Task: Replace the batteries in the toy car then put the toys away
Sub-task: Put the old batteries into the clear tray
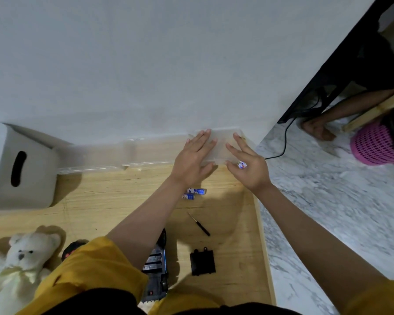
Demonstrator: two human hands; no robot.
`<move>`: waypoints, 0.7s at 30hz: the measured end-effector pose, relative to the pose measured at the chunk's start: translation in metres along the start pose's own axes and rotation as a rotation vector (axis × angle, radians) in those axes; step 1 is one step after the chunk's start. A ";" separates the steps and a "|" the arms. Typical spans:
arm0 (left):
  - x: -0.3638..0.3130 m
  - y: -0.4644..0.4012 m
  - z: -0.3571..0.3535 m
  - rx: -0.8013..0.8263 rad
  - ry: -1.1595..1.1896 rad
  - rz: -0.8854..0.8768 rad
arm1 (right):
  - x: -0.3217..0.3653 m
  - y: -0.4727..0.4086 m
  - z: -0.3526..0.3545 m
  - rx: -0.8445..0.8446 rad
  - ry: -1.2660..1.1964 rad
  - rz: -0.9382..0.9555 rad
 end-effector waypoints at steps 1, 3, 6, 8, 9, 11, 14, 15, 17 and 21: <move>0.001 0.000 0.000 0.003 -0.014 -0.008 | 0.000 0.000 0.000 -0.001 -0.002 -0.001; 0.001 -0.001 -0.001 0.005 -0.035 -0.016 | 0.000 0.001 0.000 -0.005 0.004 0.006; -0.001 0.000 -0.001 0.005 -0.061 -0.011 | 0.000 0.002 -0.001 -0.015 0.024 0.025; -0.002 0.000 -0.001 0.009 -0.085 -0.012 | 0.001 0.002 -0.001 -0.029 0.045 0.040; -0.003 0.000 0.000 0.006 -0.093 -0.011 | 0.002 0.002 0.000 -0.035 0.052 0.045; -0.004 0.000 0.000 -0.007 -0.085 0.004 | 0.004 0.002 0.000 -0.041 0.064 0.058; -0.006 0.000 0.000 -0.016 -0.081 0.039 | 0.008 0.002 0.001 -0.050 0.082 0.080; -0.006 0.000 0.000 -0.013 -0.090 0.039 | 0.010 0.002 0.001 -0.050 0.085 0.088; -0.006 0.000 -0.001 -0.001 -0.110 0.031 | 0.012 0.001 0.001 -0.032 0.090 0.093; -0.008 -0.001 0.001 0.062 -0.124 0.046 | 0.014 -0.006 0.004 0.074 0.176 0.043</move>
Point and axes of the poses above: each hand's wrist, its own y-axis away from the middle knuckle, its own z-axis out of the back of the hand, x = y × z, the point moved 8 cm from there along -y, towards the middle knuckle, and after that the axes turned 6 degrees about -y, right-handed, at the moved point
